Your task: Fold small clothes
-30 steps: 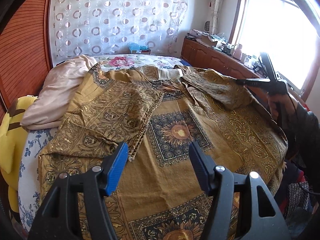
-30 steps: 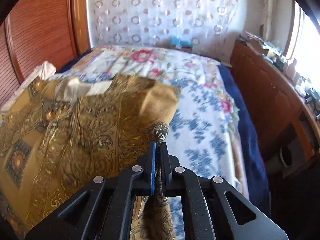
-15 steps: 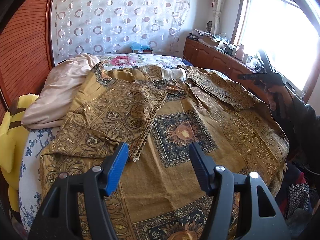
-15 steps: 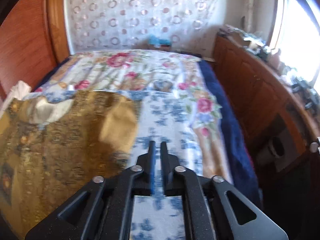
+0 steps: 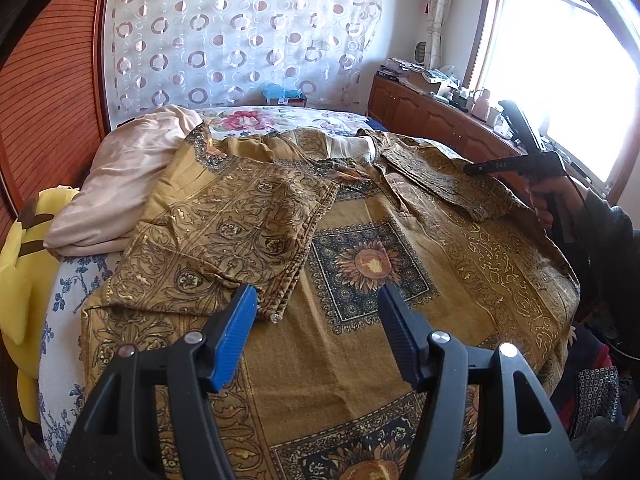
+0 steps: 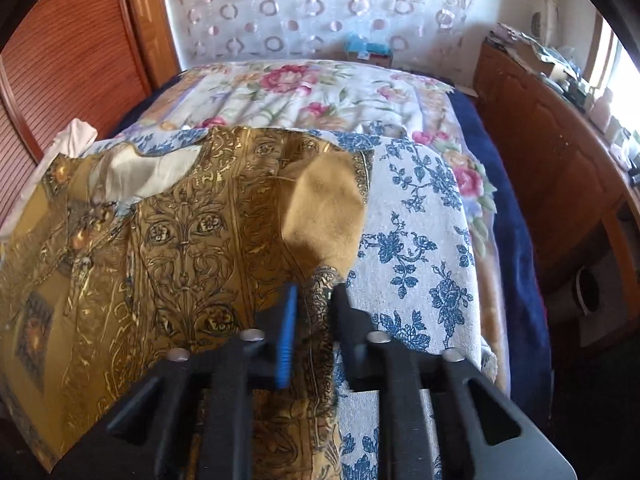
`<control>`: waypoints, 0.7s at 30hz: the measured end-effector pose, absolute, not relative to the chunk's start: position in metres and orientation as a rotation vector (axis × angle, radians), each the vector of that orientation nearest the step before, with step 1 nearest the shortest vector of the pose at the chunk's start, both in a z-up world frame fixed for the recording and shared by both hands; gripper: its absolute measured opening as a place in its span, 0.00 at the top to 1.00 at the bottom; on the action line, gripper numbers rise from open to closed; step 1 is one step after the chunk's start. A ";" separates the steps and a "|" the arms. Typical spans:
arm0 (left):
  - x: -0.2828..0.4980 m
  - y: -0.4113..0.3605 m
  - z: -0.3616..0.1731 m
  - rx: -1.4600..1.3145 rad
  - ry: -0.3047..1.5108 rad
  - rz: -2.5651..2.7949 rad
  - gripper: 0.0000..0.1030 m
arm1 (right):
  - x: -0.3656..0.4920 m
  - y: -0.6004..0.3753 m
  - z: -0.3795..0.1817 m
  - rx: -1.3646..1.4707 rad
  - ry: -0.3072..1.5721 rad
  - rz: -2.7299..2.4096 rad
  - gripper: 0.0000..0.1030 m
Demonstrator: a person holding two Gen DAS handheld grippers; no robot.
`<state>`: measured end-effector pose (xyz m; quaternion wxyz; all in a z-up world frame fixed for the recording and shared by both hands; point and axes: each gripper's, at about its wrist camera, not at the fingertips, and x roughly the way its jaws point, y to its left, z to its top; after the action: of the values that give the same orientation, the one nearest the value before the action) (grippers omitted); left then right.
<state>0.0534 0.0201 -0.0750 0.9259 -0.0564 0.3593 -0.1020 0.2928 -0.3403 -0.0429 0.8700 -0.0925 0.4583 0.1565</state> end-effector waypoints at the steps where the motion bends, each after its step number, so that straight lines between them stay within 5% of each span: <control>1: 0.053 0.020 -0.075 -0.115 0.737 -0.209 0.39 | 0.292 -0.340 -0.041 -0.209 0.942 0.319 0.97; 12: 0.078 0.027 -0.063 -0.073 0.736 -0.197 0.39 | 0.318 -0.369 -0.042 -0.297 0.916 0.148 0.97; 17: 0.109 0.048 -0.053 -0.063 0.732 -0.156 0.39 | 0.333 -0.393 -0.043 -0.202 0.888 0.176 0.80; 19: 0.122 0.057 -0.052 -0.050 0.733 -0.128 0.39 | 0.338 -0.397 -0.040 -0.161 0.873 0.206 0.60; 21: 0.140 0.069 -0.051 -0.041 0.738 -0.103 0.39 | 0.346 -0.395 -0.039 -0.126 0.861 0.248 0.58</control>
<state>0.1395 0.0695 -0.0508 0.9312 -0.0200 0.3606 -0.0503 0.3463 -0.3953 -0.0387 0.8993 -0.0608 0.4161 0.1199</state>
